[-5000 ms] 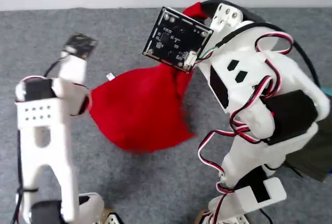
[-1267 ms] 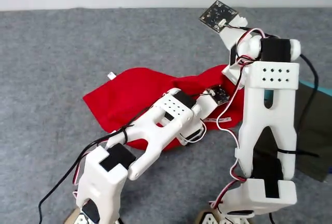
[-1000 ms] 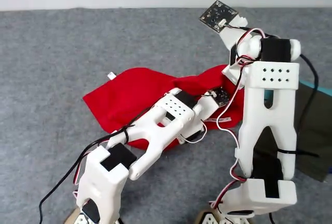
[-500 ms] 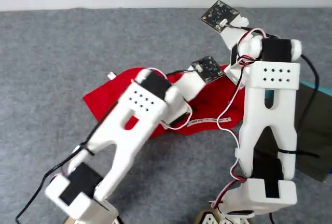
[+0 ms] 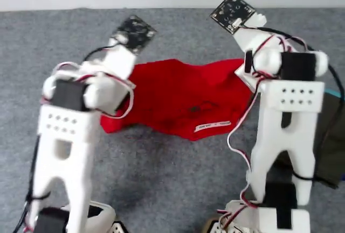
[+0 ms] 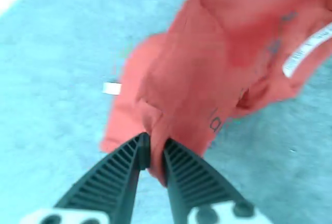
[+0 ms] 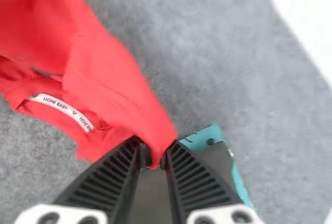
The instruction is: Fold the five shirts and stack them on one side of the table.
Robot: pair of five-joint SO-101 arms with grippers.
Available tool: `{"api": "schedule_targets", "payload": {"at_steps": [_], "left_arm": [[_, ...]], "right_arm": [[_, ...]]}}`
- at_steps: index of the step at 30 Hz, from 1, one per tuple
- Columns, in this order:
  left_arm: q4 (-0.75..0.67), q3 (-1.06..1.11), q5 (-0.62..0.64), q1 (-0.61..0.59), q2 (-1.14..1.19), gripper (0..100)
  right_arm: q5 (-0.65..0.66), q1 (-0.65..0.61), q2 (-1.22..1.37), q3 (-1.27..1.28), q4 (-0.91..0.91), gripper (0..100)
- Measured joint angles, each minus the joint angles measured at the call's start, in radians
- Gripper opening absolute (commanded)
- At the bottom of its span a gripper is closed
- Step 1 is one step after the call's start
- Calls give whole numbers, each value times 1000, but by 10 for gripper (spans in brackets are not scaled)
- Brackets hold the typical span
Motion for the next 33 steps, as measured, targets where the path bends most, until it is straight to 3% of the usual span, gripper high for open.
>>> {"api": "schedule_targets", "payload": {"at_steps": [7, 13, 21, 28, 33], "left_arm": [[-11, -6, -3, -106, -164, 15], [-152, -72, -3, -163, -299, 15], [-313, -178, -9, -238, -408, 15], [-391, -226, -72, -264, -468, 15], [-382, -227, -104, -264, -503, 15]], "right_arm": [[-20, 0, -172, 0, 0, 10], [-97, 0, -367, 0, -5, 10], [-129, 72, -577, 0, -218, 10], [17, 146, -595, -2, -551, 10], [135, 146, -609, -12, -638, 10]]}}
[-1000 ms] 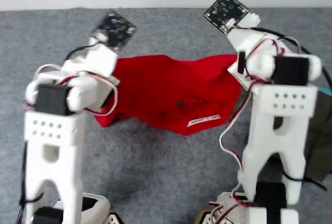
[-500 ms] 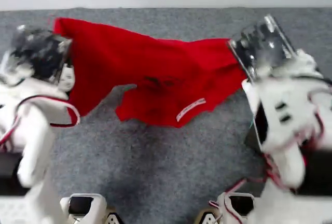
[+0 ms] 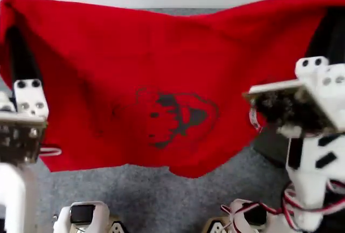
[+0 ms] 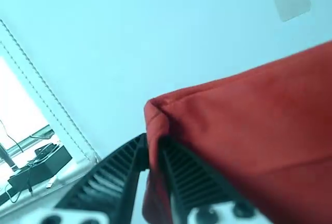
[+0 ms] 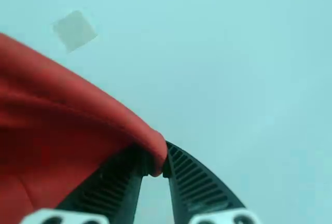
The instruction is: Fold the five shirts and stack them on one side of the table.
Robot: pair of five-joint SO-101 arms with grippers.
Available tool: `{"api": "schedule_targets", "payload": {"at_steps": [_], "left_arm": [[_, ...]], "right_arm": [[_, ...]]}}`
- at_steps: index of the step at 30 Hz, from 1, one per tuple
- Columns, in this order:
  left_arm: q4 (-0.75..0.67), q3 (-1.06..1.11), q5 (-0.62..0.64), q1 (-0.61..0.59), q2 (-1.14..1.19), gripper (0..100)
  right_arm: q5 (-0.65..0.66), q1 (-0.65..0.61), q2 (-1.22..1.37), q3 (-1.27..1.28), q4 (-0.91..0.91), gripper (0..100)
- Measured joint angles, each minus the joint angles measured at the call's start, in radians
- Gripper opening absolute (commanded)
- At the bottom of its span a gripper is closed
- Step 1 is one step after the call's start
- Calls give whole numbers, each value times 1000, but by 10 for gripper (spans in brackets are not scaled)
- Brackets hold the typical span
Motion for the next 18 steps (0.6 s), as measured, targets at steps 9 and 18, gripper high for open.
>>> {"api": "schedule_targets", "payload": {"at_steps": [9, 18], "left_arm": [[293, -2, -80, 100, -91, 15], [381, -2, -87, 92, -196, 15]], "right_arm": [[61, -2, -104, -158, 100, 10], [140, 11, -216, -170, 235, 10]]}}
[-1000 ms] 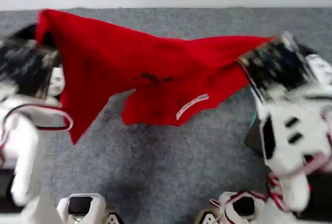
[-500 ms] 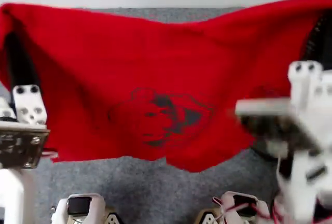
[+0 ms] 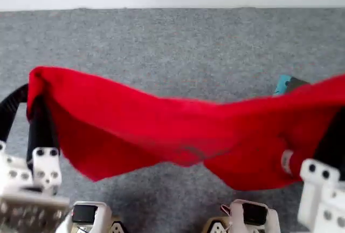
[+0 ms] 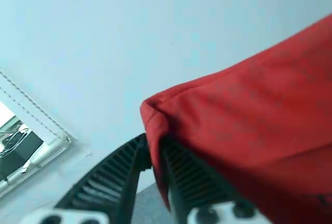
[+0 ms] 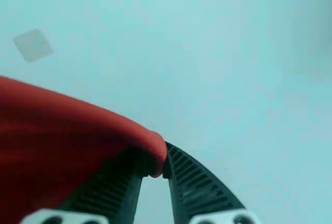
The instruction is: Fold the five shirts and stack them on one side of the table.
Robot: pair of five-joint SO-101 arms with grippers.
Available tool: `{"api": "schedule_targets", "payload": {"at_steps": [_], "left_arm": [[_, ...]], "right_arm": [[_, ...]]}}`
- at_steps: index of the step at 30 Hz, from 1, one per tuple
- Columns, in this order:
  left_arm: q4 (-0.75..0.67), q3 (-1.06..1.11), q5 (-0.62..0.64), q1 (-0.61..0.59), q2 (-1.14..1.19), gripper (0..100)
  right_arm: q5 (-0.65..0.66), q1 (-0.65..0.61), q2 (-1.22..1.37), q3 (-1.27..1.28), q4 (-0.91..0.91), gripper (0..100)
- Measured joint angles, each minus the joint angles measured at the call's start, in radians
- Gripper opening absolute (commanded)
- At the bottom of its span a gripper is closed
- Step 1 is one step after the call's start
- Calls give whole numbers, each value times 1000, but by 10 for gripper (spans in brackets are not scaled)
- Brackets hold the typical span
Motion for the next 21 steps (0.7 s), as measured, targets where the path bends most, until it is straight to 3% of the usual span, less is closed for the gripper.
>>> {"api": "schedule_targets", "payload": {"at_steps": [7, 11, 16, 21], "left_arm": [[37, 14, 0, 2, -25, 15], [-8, 133, 0, 2, -20, 15], [-226, 410, 0, 2, -17, 15], [-585, 784, -61, 2, 23, 15]], "right_arm": [[12, 86, 0, 26, 14, 10], [12, 91, 29, 175, 14, 10], [12, 63, 181, 439, -15, 10], [15, -3, 284, 720, -219, 10]]}}
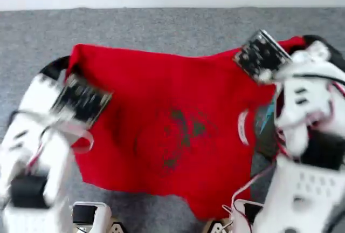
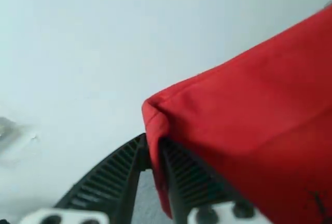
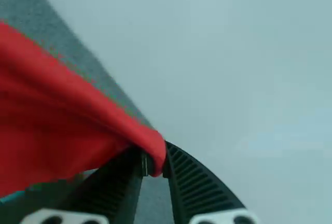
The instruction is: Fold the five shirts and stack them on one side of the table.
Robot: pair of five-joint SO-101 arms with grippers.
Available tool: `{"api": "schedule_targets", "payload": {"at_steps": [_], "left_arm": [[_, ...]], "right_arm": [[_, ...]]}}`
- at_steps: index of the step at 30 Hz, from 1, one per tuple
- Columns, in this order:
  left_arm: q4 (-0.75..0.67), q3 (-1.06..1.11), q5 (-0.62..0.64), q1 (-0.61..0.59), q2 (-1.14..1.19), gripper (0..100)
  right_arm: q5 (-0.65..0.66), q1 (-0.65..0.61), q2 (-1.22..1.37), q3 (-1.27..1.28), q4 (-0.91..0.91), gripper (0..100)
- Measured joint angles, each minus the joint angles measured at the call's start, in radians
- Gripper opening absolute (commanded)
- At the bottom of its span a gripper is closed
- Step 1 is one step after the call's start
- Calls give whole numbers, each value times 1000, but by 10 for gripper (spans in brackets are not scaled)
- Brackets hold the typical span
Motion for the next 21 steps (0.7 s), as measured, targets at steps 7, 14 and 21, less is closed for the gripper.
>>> {"api": "schedule_targets", "payload": {"at_steps": [7, 14, 21], "left_arm": [[-511, 417, -29, -2, 84, 15], [-730, 361, -32, -55, 410, 15], [-769, 84, -32, -103, 802, 15]], "right_arm": [[0, -66, 186, 187, -402, 10], [0, -120, 367, 189, -704, 10], [75, -163, 525, 189, -921, 10]]}}
